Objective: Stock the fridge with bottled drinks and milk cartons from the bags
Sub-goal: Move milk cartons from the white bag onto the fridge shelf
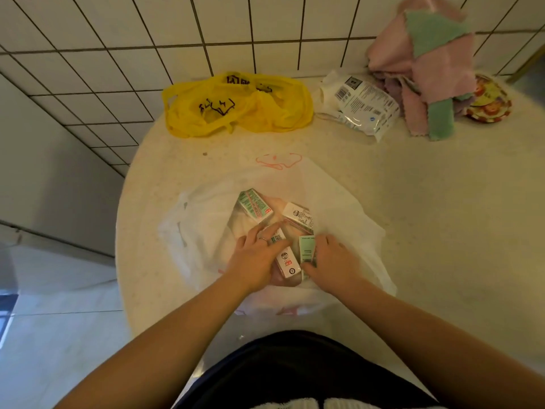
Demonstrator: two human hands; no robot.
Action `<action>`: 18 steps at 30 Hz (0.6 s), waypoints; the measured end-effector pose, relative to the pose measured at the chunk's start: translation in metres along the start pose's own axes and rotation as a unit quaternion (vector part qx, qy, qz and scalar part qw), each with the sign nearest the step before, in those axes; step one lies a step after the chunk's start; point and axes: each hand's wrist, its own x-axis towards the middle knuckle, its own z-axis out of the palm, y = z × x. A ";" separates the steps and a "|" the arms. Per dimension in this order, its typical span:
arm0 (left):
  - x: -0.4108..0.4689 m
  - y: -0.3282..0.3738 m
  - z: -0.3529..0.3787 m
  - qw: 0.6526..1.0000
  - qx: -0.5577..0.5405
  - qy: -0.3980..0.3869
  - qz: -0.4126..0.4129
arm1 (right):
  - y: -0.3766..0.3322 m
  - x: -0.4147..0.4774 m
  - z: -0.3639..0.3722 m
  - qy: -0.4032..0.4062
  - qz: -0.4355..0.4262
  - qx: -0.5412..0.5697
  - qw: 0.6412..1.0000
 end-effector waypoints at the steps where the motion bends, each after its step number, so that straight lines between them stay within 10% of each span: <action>1: 0.001 -0.001 -0.001 1.000 0.004 0.000 0.003 | -0.002 0.003 0.003 0.007 0.015 0.022 1.000; 18: -0.014 -0.024 0.037 0.992 -0.023 0.109 -0.064 | -0.025 -0.001 0.024 -0.033 0.027 0.039 0.998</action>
